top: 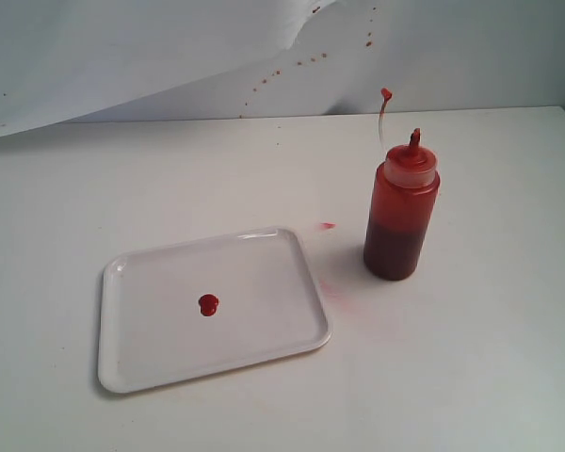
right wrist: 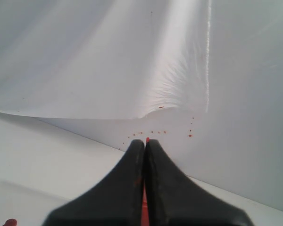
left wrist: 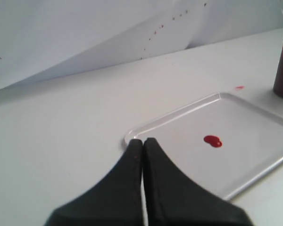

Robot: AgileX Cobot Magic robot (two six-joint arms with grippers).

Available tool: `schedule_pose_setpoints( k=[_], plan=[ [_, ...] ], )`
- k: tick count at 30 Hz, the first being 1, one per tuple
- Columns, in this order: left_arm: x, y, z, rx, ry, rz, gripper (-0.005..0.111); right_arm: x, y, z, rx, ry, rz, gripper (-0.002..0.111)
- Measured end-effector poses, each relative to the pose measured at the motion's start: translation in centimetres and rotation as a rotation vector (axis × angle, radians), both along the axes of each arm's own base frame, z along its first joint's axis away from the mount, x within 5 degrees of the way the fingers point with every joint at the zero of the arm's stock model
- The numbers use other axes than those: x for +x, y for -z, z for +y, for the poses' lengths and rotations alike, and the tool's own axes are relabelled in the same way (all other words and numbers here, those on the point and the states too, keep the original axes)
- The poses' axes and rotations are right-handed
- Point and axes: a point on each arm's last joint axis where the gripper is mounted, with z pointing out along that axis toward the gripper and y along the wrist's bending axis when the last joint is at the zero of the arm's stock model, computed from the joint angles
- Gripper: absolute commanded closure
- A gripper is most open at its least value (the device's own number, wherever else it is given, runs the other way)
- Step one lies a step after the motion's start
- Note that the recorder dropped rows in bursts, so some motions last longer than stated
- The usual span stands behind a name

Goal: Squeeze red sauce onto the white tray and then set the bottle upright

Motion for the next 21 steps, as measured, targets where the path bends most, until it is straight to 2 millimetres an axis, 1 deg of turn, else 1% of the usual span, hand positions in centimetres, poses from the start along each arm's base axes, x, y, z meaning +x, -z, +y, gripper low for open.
schedule_pose_setpoints(
  k=[2, 3, 17, 21],
  plan=[
    [0.06, 0.98, -0.02, 0.015, 0.002, 0.028, 0.105, 0.0, 0.0, 0.0, 0.0, 0.0, 0.0, 0.108],
    [0.06, 1.03, -0.02, 0.015, 0.002, 0.029, 0.105, 0.0, 0.0, 0.0, 0.0, 0.0, 0.0, 0.108],
    [0.07, 1.01, -0.02, 0.016, 0.002, 0.026, 0.105, 0.0, 0.0, 0.0, 0.0, 0.0, 0.0, 0.108],
    [0.13, 1.01, 0.17, 0.016, -0.036, 0.027, 0.105, 0.0, 0.0, 0.0, 0.0, 0.0, 0.0, 0.108]
  ],
)
